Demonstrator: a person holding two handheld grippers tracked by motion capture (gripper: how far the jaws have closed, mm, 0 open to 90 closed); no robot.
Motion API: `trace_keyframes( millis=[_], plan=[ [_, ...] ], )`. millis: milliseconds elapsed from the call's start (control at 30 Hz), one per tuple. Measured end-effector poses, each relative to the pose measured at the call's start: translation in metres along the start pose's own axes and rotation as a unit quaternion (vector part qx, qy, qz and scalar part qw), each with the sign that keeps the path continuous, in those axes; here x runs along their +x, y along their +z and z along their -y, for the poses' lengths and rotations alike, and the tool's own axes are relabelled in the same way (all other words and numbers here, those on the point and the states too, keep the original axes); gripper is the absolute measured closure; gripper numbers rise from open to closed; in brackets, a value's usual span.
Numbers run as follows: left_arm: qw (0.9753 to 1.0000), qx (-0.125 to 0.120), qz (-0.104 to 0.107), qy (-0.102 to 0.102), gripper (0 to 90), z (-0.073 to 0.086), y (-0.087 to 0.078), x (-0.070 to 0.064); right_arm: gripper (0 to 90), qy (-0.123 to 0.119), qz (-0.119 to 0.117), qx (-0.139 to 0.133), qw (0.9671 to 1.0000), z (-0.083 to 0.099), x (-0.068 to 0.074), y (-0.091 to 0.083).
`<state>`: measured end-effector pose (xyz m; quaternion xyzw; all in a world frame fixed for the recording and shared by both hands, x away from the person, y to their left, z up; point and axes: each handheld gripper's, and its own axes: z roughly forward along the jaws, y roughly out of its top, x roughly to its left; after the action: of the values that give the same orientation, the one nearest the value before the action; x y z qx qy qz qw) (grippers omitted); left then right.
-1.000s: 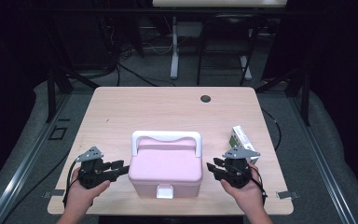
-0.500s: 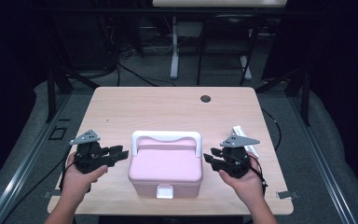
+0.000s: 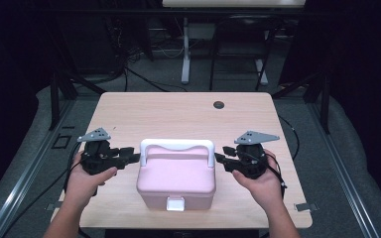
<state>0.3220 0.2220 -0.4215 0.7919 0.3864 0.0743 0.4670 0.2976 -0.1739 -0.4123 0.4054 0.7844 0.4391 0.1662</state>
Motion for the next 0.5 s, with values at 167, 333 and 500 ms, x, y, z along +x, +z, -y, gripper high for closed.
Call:
trace_keyframes(
  millis=[167, 333, 500],
  plan=[
    [1.0000, 0.006, -0.005, 0.002, 57.4, -0.011, 0.001, -0.002, 60.2, -0.007, -0.008, 0.003, 0.9999, -0.012, 0.006, 0.006],
    [0.9999, 0.013, -0.001, -0.002, 57.0, -0.015, 0.002, -0.002, 59.7, -0.011, -0.013, 0.004, 0.9999, -0.016, 0.011, 0.010],
    [0.9999, 0.011, 0.008, 0.003, 53.7, -0.010, 0.001, -0.003, 59.4, -0.016, -0.014, 0.015, 0.9997, -0.010, 0.011, 0.013]
  ],
)
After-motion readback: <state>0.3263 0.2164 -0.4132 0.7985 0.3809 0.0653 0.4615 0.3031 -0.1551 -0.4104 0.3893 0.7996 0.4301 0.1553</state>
